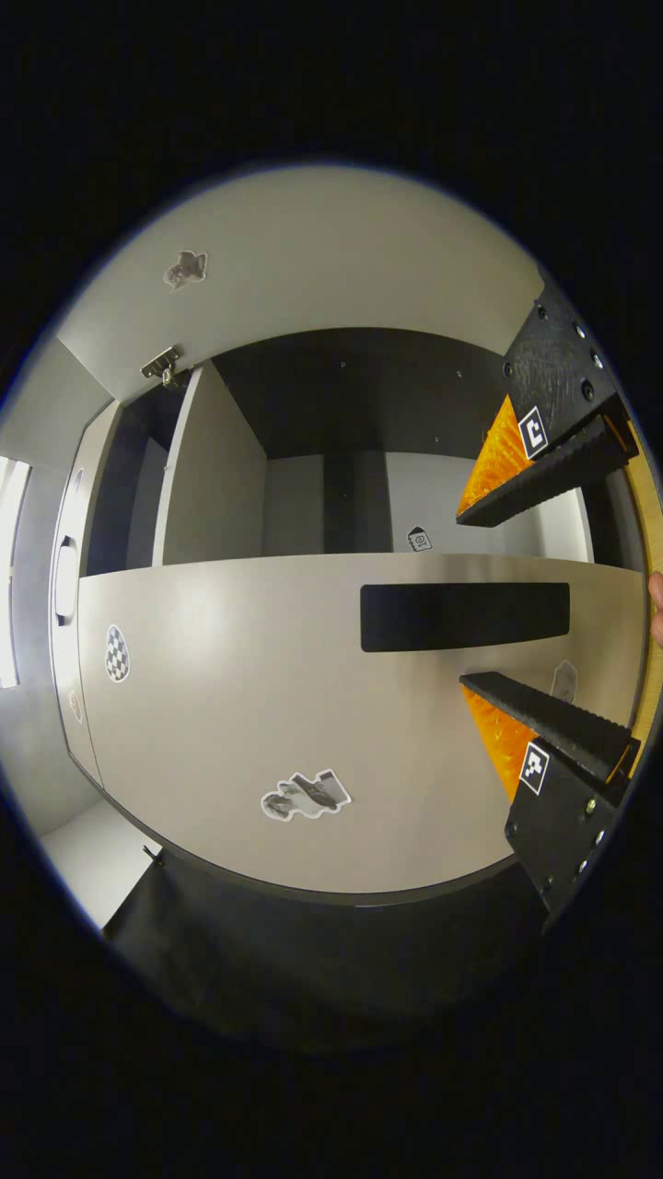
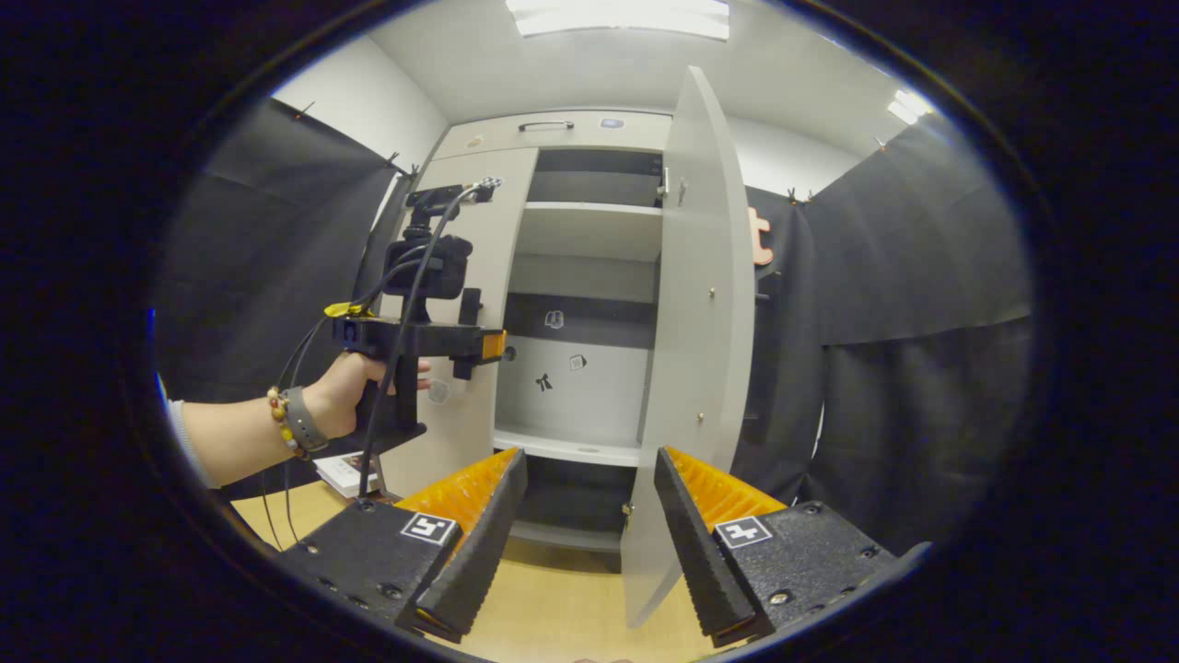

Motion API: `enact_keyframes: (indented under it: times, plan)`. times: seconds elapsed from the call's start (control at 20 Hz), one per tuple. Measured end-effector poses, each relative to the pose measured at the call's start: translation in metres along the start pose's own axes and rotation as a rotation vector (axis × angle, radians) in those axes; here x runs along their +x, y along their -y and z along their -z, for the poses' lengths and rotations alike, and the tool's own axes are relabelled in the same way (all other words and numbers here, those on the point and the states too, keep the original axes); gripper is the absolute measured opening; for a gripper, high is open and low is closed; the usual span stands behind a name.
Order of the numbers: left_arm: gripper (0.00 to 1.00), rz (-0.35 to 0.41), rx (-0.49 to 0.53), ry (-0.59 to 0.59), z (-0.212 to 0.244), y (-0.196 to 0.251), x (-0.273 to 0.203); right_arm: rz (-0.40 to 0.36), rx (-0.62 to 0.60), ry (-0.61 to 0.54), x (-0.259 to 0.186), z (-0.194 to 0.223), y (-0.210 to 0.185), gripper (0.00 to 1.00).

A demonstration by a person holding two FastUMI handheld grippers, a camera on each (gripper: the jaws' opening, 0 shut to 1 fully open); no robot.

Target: Open the right door of the double-door shoe cabinet with the right hand, and open the left door with the left hand.

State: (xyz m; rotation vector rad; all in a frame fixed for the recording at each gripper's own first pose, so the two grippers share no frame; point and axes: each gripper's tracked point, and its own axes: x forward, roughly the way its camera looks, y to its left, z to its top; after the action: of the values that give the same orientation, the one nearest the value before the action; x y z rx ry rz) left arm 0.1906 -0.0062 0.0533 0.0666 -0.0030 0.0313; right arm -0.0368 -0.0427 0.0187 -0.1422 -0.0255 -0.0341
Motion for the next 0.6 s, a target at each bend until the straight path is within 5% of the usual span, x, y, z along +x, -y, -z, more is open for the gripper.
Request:
enact_keyframes:
  times: [0.2,0.3,0.4,0.45,0.6]
  plan:
    - [0.92,-0.038,0.024,0.007,0.001,-0.004,0.001,0.024,0.021,0.009,0.006,-0.002,0.017,0.88]
    - [0.78,-0.025,-0.011,0.005,0.002,-0.004,0.002,0.023,0.023,0.01,0.01,-0.001,0.02,0.88]
    - [0.33,-0.021,-0.048,0.015,0.001,-0.005,0.002,0.019,0.022,0.005,0.013,0.001,0.02,0.91]
    - [0.4,-0.019,-0.02,0.008,0.0,-0.005,0.003,0.015,0.022,0.001,0.014,0.003,0.02,0.88]
    - [0.24,-0.031,0.003,-0.011,0.002,-0.006,0.001,0.006,0.026,-0.007,0.019,0.006,0.017,0.91]
